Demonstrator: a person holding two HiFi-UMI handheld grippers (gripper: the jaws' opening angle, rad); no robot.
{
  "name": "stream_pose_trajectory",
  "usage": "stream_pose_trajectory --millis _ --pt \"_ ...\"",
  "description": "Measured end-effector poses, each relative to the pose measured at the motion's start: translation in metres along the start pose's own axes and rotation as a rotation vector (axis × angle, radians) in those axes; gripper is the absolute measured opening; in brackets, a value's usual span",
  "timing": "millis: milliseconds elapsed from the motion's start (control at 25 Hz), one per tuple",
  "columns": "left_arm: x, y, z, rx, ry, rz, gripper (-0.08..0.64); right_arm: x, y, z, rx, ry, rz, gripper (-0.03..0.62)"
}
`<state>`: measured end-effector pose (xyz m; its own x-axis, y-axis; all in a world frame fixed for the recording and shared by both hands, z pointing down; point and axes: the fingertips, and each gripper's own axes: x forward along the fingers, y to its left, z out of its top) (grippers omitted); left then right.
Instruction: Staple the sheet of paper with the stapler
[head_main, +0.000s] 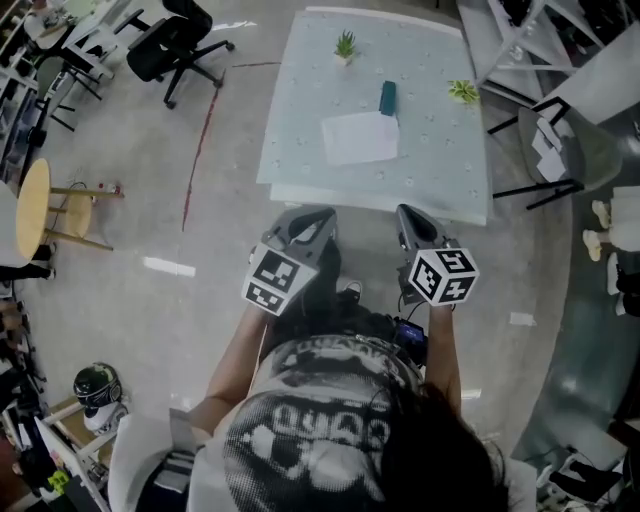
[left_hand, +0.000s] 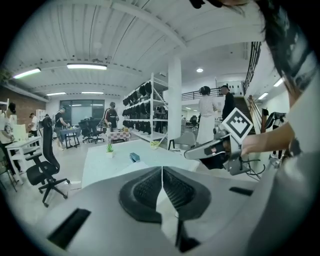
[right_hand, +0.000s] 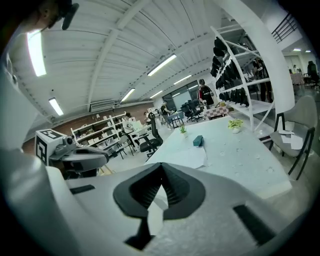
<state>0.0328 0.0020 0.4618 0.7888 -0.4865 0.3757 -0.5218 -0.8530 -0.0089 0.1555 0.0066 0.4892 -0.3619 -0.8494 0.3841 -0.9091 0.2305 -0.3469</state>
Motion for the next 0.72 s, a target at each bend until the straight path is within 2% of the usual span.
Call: stream_pose_trajectory --millis 280,720 --pt "-0.033 -0.024 -0.005 -0.033 -0.035 0.059 0.005 -0.031 0.030 -0.008 -0.062 -0.034 0.055 -0.006" --pt "-0.047 -0.055 -0.011 -0.021 -0.031 0.056 0.005 -0.048 0.051 -0.021 -0.113 -0.036 0.101 -0.006"
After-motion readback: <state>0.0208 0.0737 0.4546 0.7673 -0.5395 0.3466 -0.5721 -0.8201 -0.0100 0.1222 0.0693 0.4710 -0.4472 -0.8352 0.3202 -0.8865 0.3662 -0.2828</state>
